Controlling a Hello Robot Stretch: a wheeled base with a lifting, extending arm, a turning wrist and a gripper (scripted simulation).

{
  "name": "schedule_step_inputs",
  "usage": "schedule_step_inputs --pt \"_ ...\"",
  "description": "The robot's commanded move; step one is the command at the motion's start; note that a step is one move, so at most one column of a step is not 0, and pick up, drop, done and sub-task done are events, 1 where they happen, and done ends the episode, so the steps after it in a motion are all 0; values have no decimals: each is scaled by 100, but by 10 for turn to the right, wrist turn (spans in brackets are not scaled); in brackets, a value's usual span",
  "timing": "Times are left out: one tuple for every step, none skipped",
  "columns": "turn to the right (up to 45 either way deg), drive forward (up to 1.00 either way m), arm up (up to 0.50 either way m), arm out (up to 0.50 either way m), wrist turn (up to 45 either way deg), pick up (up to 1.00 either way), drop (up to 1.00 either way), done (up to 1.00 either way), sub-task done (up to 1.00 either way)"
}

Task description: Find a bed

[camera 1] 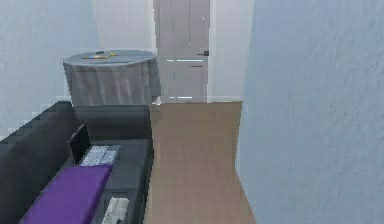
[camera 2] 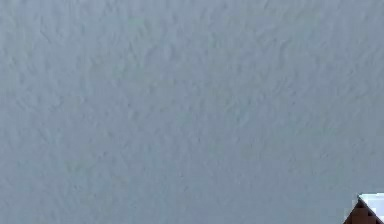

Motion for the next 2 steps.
schedule_step_inputs --pt "0 15 0 0 0 0 0 0 0" --pt "30 0 0 0 0 0 0 0 0"
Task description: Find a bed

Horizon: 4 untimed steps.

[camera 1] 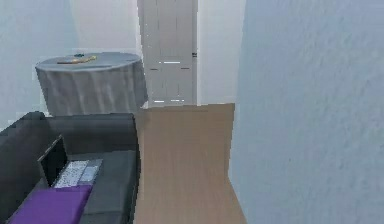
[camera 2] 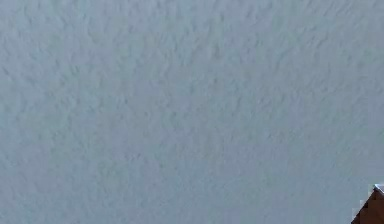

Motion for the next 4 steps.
schedule_step_inputs --pt "0 100 0 0 0 0 0 0 0" --pt "0 65 0 0 0 0 0 0 0" --pt "360 0 0 0 0 0 0 0 0" --pt "0 30 0 0 0 0 0 0 0"
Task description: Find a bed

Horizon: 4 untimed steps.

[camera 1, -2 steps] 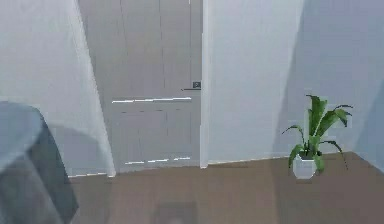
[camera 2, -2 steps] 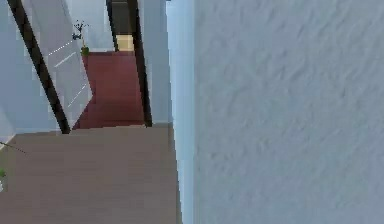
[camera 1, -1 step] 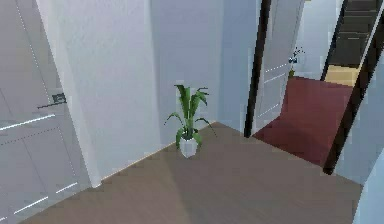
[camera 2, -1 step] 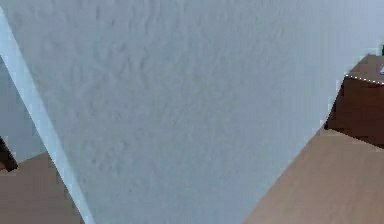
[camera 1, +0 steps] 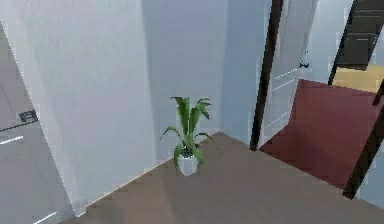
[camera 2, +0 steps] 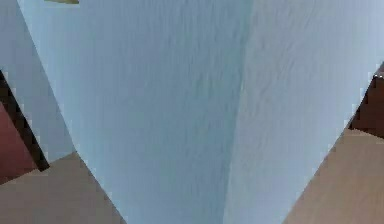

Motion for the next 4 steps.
schedule_step_inputs --pt "300 0 0 0 0 0 0 0 0" --pt "0 100 0 0 0 0 0 0 0" --pt "30 0 0 0 0 0 0 0 0" --pt "0 85 0 0 0 0 0 0 0"
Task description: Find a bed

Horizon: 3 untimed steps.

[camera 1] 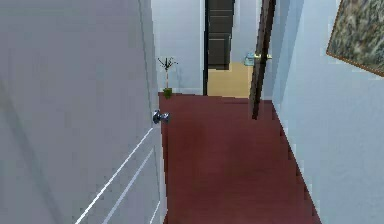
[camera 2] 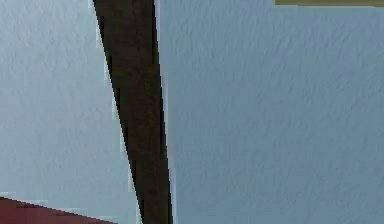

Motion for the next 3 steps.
schedule_step_inputs --pt "120 0 0 0 0 0 0 0 0" --pt "0 100 0 0 0 0 0 0 0" --pt "30 0 0 0 0 0 0 0 0"
